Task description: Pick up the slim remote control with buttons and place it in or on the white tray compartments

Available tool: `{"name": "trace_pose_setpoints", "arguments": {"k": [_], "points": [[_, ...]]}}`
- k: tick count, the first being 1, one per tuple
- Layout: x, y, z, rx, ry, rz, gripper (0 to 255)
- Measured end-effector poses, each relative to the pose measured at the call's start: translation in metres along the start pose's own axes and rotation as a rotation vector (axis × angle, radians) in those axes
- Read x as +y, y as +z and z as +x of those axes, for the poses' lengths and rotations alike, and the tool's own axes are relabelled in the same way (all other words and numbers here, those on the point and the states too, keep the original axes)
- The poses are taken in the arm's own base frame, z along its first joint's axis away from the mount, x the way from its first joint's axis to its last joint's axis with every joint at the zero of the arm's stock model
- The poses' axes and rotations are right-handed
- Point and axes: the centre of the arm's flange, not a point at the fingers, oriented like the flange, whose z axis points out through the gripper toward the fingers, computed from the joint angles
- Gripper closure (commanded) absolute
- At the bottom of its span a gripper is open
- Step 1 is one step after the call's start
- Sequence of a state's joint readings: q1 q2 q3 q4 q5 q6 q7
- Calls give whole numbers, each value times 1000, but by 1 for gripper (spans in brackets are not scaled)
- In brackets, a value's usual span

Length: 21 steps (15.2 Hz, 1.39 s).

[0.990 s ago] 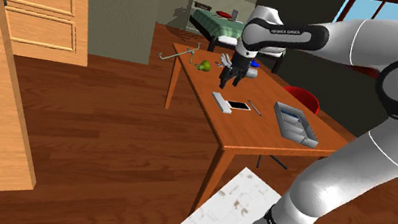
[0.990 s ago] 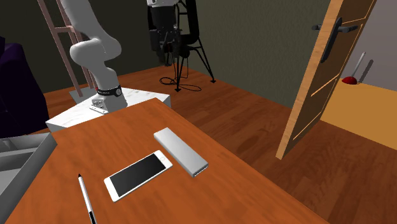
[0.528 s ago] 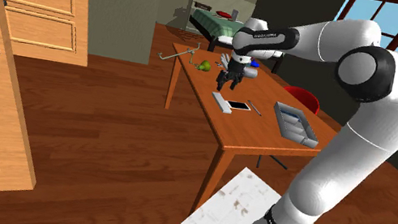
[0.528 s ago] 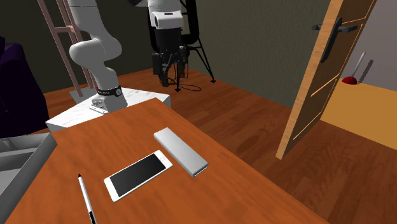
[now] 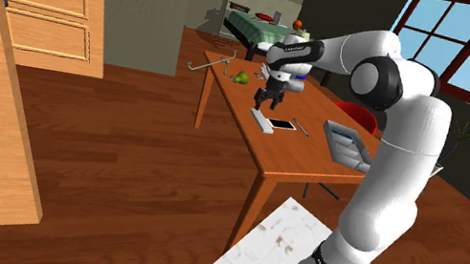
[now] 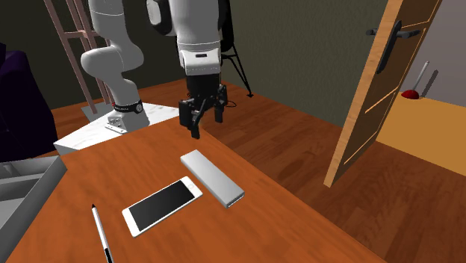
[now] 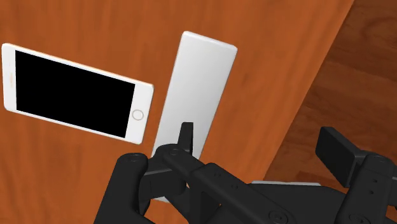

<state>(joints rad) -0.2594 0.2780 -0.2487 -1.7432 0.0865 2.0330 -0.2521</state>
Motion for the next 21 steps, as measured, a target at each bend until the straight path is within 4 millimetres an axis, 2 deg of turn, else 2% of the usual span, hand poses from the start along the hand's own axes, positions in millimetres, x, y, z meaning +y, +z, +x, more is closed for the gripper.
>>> {"name": "trace_pose_setpoints", "arguments": {"k": [5, 7, 14, 20, 21], "points": [[46, 40, 35, -24, 62, 10, 0], [57, 50, 42, -30, 75, 12, 0], [59, 87, 41, -32, 79, 13, 0], [59, 90, 42, -31, 79, 13, 0], [59, 90, 42, -31, 79, 13, 255]]}}
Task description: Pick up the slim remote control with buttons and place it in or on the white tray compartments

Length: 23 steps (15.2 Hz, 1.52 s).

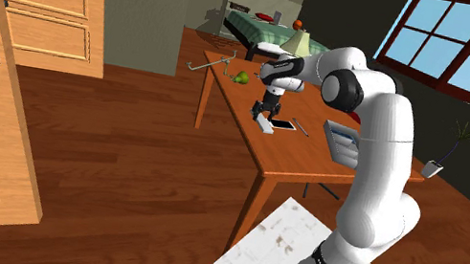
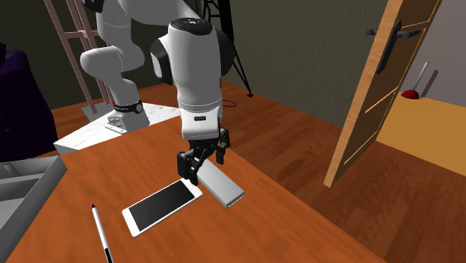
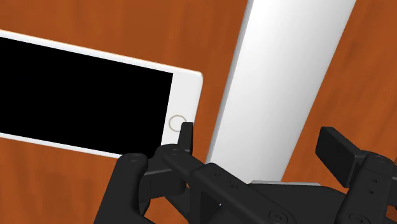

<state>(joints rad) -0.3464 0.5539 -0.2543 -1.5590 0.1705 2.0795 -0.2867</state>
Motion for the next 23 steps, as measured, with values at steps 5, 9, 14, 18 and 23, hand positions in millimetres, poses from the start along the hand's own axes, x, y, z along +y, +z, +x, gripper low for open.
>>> {"name": "trace_pose_setpoints", "arguments": {"k": [5, 9, 14, 18, 23], "points": [[0, 0, 0, 0, 0, 0, 255], [0, 0, 0, 1, 0, 0, 255], [-1, -16, 0, 0, 0, 0, 255], [-1, -36, -1, 0, 0, 0, 255], [-1, -62, -1, 0, 0, 0, 255]]}}
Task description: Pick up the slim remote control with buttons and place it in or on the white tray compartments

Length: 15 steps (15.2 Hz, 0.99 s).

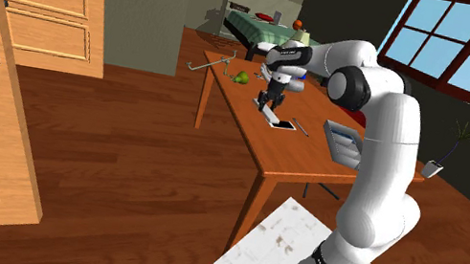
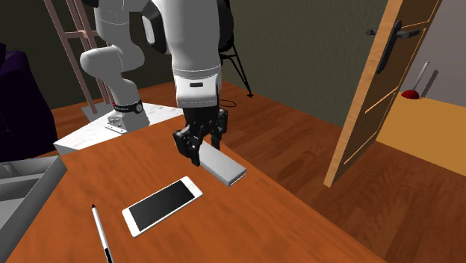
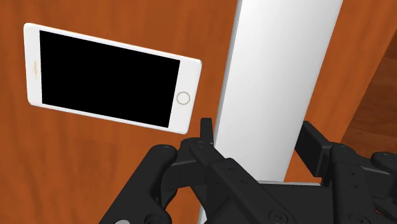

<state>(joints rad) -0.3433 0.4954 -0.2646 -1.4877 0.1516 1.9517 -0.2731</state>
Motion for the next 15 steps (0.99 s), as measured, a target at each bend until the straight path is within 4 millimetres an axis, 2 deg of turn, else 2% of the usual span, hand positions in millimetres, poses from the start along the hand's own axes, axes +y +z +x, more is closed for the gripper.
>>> {"name": "trace_pose_setpoints", "arguments": {"k": [11, 13, 15], "points": [[0, -57, 1, 0, 0, 0, 255], [13, -60, -8, 0, 0, 0, 255], [35, -61, -17, -1, 1, 0, 255]]}}
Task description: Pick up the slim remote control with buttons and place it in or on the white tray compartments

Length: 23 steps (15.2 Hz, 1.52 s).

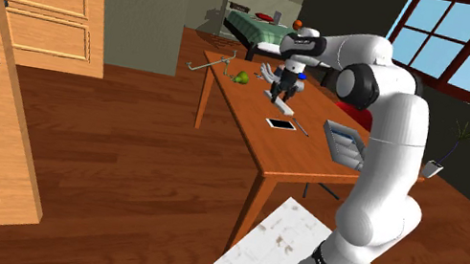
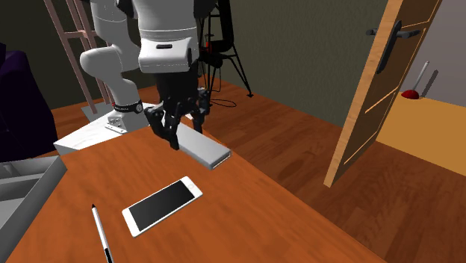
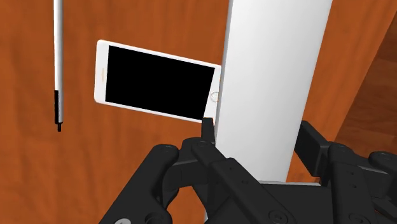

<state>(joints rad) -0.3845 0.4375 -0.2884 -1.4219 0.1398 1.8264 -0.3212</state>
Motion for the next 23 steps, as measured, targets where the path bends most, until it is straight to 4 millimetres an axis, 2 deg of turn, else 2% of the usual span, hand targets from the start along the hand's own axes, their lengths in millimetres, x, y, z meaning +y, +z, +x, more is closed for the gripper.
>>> {"name": "trace_pose_setpoints", "arguments": {"k": [23], "points": [[260, -4, -153, 0, 1, 0, 255]]}}
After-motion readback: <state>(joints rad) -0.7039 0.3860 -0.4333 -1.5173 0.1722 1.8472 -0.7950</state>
